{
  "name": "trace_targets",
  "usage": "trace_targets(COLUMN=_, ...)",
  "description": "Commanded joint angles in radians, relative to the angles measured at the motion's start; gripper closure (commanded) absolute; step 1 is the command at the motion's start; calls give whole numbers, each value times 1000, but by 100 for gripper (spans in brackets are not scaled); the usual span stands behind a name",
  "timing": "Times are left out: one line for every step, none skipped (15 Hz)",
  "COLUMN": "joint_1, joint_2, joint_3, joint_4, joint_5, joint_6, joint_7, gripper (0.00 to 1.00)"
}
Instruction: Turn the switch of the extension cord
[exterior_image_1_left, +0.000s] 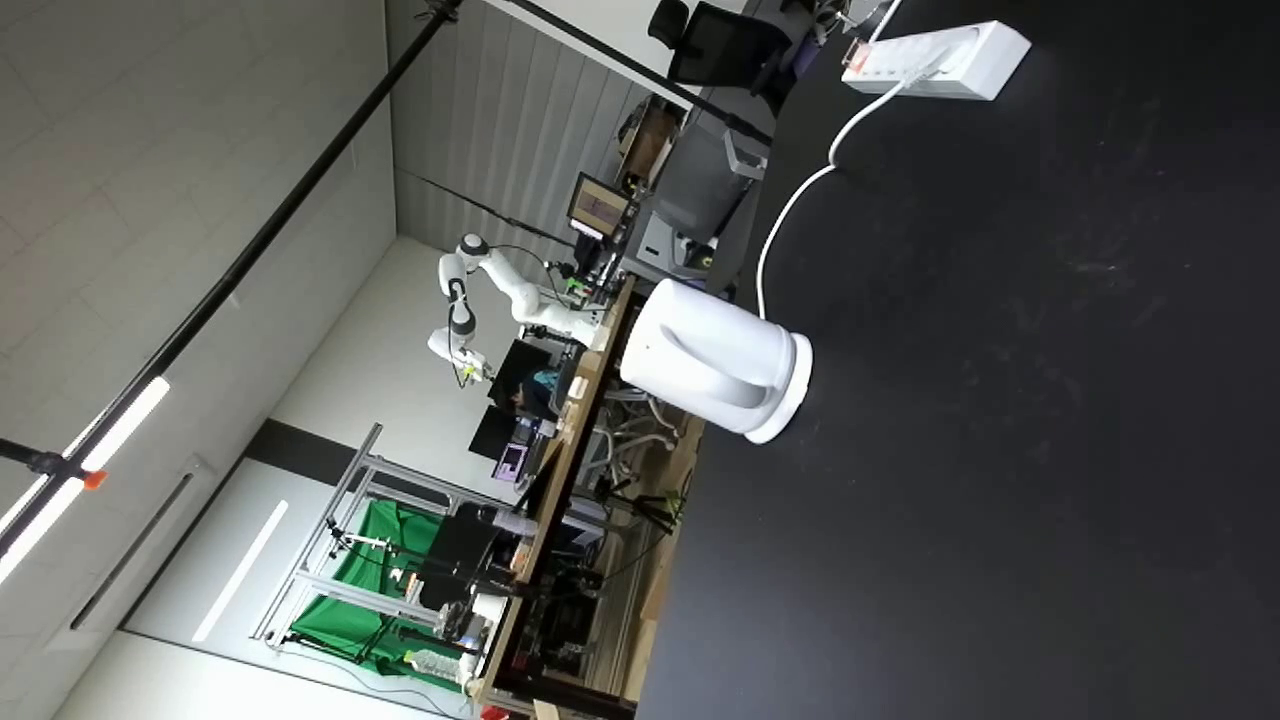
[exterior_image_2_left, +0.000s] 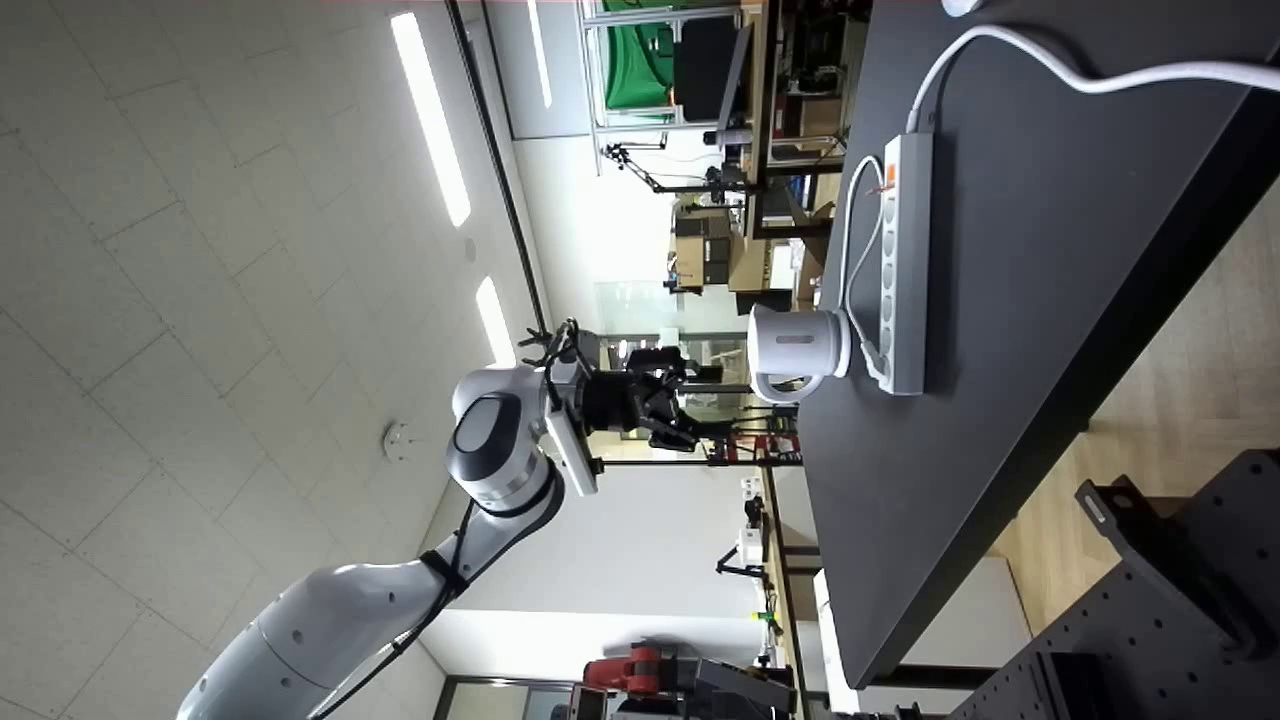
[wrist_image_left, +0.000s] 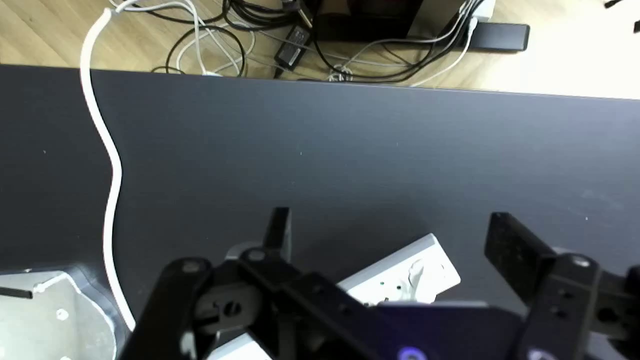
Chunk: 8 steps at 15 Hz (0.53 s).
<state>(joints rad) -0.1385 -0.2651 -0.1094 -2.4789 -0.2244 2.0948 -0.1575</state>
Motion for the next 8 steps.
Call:
trace_targets(joint_1=-7, joint_2=98, joint_3=-30, joint_4=67, joint_5=44, joint_6=134, joint_7=41, gripper=0)
trace_targets(joint_1=-11, joint_2=130, joint_3=-38, joint_4=85, joint_5=58, joint_6=183, joint_7=51, gripper=0)
trace_targets(joint_1=-15, joint_2=163, joint_3=-43, joint_4=104, joint_5=70, joint_6=233, joint_7=63, gripper=0)
trace_targets(joint_1=-20, joint_2=200, joint_3=-48, joint_4=127, joint_5=84, joint_6=282, joint_7=76, gripper=0)
trace_targets(joint_1=-24, joint_2=234, joint_3=-52, joint_4=152, joint_5=95, joint_6=321, joint_7=85, gripper=0)
trace_targets(joint_1=-29, joint_2=274, joint_3=-55, joint_4=184, joint_5=104, joint_6=356, joint_7=97, gripper=0)
trace_targets(joint_1=-33, joint_2=309, joint_3=-58, joint_4=215, joint_5=112, joint_6=380, joint_7=106, gripper=0)
trace_targets(joint_1=-36, joint_2=348, joint_3=-62, joint_4=253, joint_5=118, joint_6=395, joint_7=113, gripper=0)
